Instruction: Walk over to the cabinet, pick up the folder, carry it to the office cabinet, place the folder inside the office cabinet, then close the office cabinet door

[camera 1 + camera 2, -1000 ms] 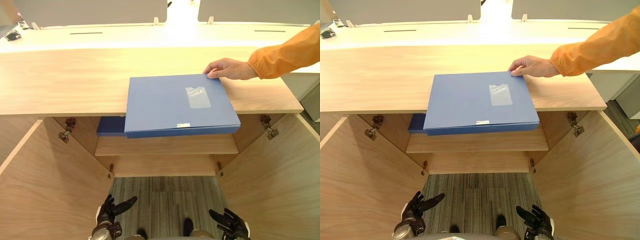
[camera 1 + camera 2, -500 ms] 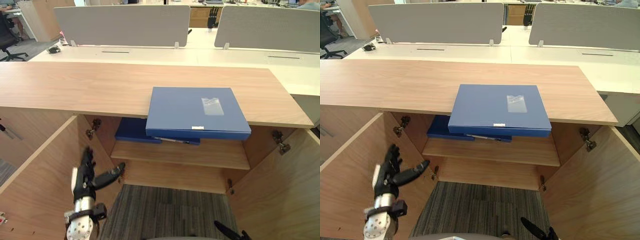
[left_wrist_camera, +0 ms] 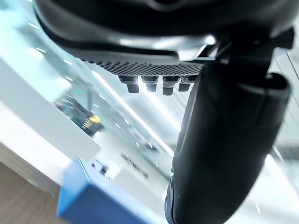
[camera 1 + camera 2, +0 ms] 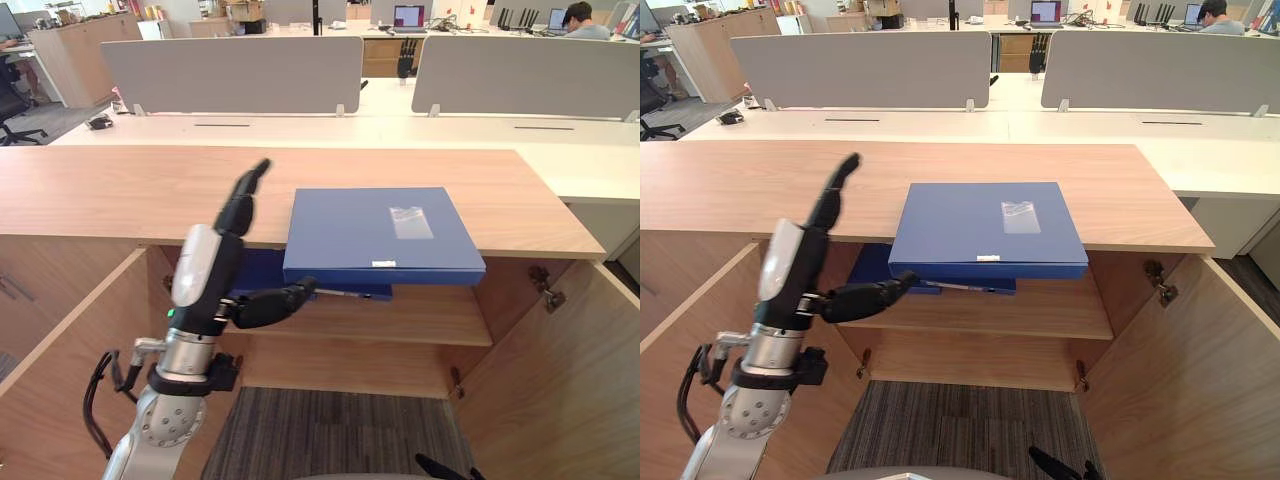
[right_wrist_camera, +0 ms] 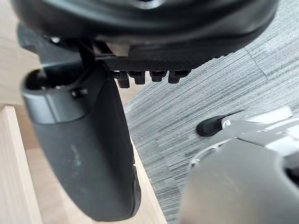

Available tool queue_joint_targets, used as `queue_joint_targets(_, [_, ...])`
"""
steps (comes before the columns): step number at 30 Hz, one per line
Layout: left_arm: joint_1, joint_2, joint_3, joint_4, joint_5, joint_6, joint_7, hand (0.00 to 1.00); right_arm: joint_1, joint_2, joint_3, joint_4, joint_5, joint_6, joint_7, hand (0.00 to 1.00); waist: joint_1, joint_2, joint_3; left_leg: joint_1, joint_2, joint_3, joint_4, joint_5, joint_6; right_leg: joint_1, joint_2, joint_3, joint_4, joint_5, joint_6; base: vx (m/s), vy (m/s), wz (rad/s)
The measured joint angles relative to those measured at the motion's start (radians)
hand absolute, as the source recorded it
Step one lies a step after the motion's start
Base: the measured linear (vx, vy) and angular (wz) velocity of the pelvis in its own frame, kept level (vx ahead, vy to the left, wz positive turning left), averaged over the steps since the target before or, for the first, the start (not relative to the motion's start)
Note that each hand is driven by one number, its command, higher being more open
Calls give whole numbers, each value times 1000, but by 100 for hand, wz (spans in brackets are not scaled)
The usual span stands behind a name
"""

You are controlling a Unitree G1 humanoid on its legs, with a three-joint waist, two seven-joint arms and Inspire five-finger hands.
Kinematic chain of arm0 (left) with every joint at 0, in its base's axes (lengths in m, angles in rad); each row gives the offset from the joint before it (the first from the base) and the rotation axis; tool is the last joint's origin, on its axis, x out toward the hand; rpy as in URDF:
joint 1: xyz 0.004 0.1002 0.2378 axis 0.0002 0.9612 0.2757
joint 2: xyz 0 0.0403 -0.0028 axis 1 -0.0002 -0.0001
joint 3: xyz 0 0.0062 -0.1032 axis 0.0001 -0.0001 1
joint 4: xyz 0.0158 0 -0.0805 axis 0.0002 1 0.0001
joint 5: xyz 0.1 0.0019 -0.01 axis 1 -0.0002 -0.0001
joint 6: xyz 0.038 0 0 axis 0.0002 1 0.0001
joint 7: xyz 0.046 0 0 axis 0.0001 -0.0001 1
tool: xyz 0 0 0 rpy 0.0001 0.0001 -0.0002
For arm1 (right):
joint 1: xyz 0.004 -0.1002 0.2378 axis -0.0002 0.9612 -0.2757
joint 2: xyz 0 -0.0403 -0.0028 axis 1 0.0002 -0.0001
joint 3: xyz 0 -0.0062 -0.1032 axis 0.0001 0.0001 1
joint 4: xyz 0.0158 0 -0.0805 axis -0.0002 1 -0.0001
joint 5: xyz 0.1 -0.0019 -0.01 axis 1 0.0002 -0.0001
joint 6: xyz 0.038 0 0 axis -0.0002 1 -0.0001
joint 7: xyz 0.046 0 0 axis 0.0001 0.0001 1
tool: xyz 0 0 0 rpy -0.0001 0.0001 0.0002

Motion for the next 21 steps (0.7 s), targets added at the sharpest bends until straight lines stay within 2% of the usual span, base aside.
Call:
queue_joint_targets(2, [-52,37,-54,82,86,12,4,100,-2,-6,22,-5,-5,0,0,100,-20,2,-3,5,-1,8,-4,5,8,-9,3,9,0,1,-1,-3,-5,-14])
queue_joint_targets(5, [-76,49,-80,175,176,44,3,100,2,-8,31,-20,-6,0,0,100,-42,2,-5,4,-1,18,-10,6,9,-20,5,19,-3,3,-3,13,-2,-14])
queue_joint_targets(7, [-79,49,-83,210,207,67,2,100,2,-9,30,-21,-6,1,0,100,-45,2,-5,4,-1,24,-15,5,9,-26,7,25,-6,3,-3,17,-6,-8])
queue_joint_targets(8, [-79,49,-83,216,218,78,2,0,3,-9,30,-21,-6,1,0,100,-45,2,-5,3,-1,27,-18,5,9,-27,8,26,-9,4,-3,28,-7,-8])
queue_joint_targets(14, [-140,44,-80,216,260,111,15,0,1,-7,30,-40,-6,4,3,100,-42,0,-7,3,-6,32,-20,-5,12,-22,6,29,-29,9,-2,12,-3,-2])
queue_joint_targets(21, [-177,6,-32,147,262,89,36,0,1,-4,31,-88,-2,4,4,100,-45,-1,-8,4,-8,44,-20,-14,14,-19,6,36,-46,12,-1,-5,-16,-4])
